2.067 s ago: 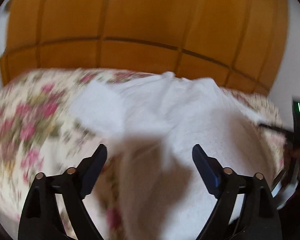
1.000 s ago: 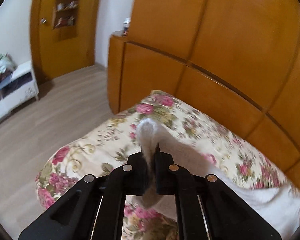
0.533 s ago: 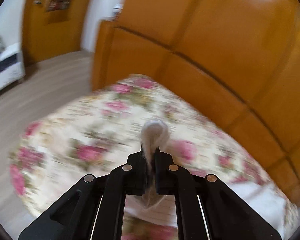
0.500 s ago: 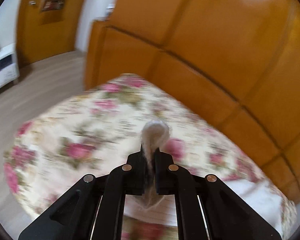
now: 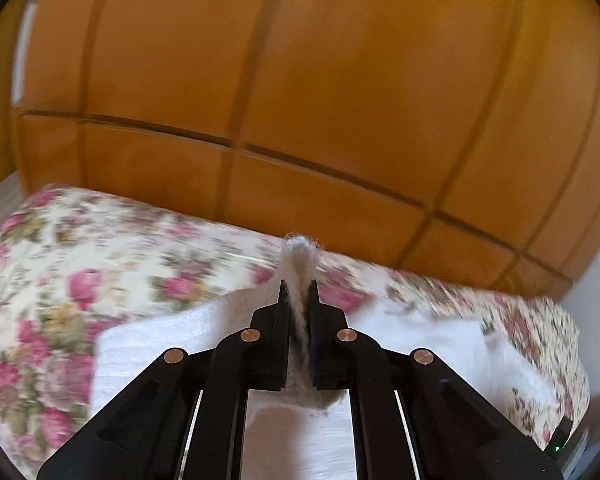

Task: Fold small clothes

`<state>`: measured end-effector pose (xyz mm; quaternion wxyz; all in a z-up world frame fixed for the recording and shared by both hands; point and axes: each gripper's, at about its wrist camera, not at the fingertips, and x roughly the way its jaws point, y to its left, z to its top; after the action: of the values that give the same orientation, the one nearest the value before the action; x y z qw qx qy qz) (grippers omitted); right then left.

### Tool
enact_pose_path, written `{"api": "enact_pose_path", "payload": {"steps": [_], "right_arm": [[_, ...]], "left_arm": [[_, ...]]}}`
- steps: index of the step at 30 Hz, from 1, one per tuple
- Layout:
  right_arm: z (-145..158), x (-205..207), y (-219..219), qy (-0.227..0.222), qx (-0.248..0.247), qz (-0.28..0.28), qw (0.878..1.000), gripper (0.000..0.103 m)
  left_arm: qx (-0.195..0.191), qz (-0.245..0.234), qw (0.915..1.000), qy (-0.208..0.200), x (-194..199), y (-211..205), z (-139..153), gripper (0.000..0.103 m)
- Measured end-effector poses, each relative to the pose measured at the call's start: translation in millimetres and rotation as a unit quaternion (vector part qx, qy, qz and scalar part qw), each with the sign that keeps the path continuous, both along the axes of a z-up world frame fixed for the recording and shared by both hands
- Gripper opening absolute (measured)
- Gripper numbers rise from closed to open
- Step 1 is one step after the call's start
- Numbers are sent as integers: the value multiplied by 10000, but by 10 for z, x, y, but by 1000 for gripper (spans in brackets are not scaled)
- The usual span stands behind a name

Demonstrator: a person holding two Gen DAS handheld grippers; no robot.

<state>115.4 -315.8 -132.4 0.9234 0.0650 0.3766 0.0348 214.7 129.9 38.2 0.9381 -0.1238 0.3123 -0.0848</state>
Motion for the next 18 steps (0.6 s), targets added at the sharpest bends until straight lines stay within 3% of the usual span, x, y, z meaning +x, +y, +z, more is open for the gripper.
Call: {"api": "enact_pose_path", "payload": {"steps": [4,10,18], "right_arm": [[1,0,-4,-3,14,2,10000,92],[-1,2,-10,5,56,-10,10000,92],[-8,11,-7,7,54,-20,10000,92]], "left_arm": [[233,-399,9988,138,149,-635,-227,5],[138,-852,9950,501,297,-1413,-553,5],[430,-1245,9891,665,413,-2122,-913,5]]}}
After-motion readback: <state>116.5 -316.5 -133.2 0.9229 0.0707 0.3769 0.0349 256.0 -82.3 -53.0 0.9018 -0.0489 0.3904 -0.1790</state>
